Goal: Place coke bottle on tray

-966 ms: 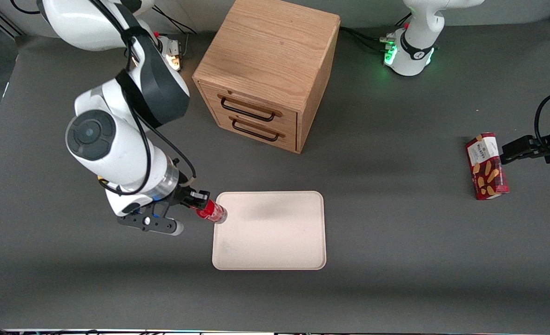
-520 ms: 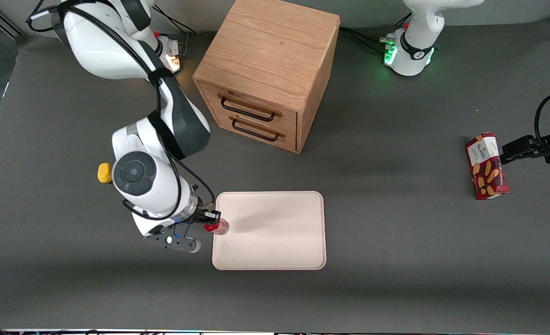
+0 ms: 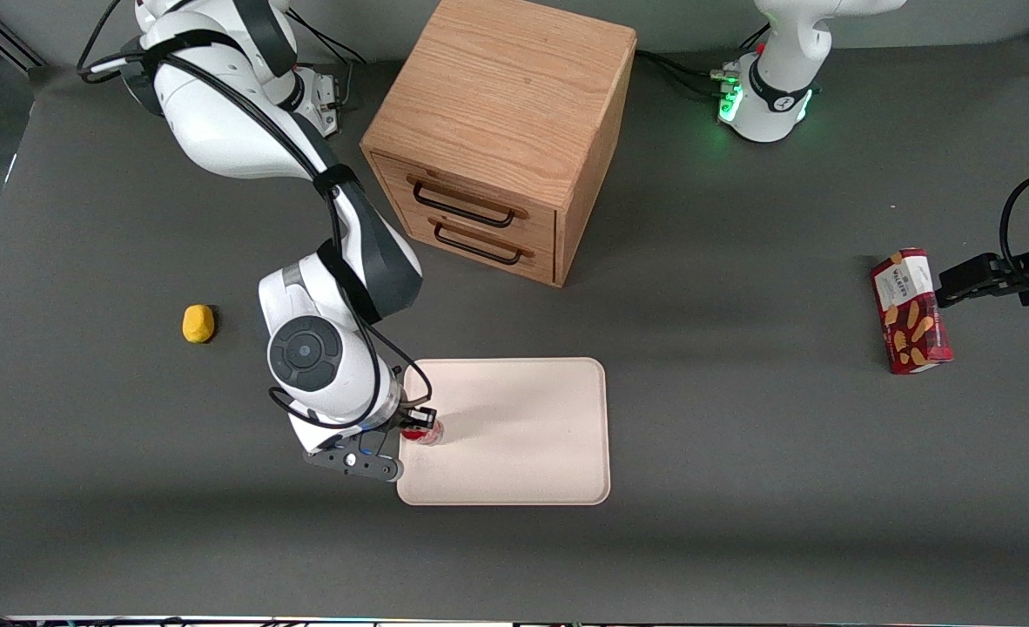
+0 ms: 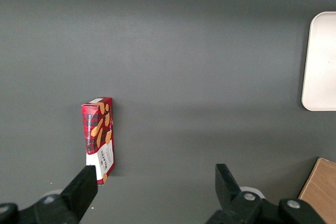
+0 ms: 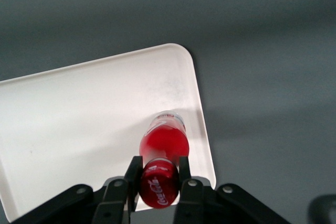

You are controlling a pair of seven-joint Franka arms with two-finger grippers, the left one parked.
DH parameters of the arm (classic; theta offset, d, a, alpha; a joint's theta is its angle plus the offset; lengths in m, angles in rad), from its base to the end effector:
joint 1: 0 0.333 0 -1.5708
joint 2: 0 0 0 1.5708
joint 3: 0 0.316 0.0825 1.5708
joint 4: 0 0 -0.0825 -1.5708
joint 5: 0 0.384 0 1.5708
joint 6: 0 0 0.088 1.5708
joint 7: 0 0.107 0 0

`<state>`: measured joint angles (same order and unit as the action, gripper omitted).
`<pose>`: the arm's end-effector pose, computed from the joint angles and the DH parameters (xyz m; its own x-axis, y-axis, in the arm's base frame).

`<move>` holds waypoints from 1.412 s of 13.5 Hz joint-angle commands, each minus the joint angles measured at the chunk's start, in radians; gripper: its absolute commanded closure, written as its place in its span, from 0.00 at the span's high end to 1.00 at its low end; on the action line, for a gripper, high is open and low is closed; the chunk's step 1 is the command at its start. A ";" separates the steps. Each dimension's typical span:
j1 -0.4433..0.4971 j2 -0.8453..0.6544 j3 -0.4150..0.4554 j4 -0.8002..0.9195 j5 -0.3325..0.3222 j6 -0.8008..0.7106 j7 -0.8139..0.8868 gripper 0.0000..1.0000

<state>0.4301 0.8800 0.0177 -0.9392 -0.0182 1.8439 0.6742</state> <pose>0.7053 0.3313 0.3516 0.9738 -0.2264 0.0219 -0.2262 -0.9740 -0.0124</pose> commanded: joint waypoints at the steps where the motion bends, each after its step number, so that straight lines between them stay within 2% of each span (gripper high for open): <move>1: 0.004 0.016 0.002 0.023 -0.022 0.003 0.036 0.00; 2: 0.004 0.016 0.002 0.022 -0.022 0.003 0.038 0.00; 3: 0.004 0.016 0.002 0.022 -0.022 0.005 0.038 0.33; 4: 0.004 0.016 0.002 0.022 -0.022 0.011 0.038 0.76; 5: 0.004 0.016 0.002 0.022 -0.022 0.011 0.038 0.89; 6: 0.004 0.016 0.002 0.022 -0.022 0.011 0.038 0.91; 7: 0.004 0.014 0.002 0.022 -0.022 0.011 0.038 0.99; 11: 0.002 -0.051 0.001 0.020 -0.019 -0.023 0.035 1.00; 19: -0.027 -0.366 0.008 0.019 -0.011 -0.432 0.016 1.00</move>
<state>0.4228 0.5834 0.0178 -0.8889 -0.0198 1.4678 0.6801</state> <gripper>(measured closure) 0.000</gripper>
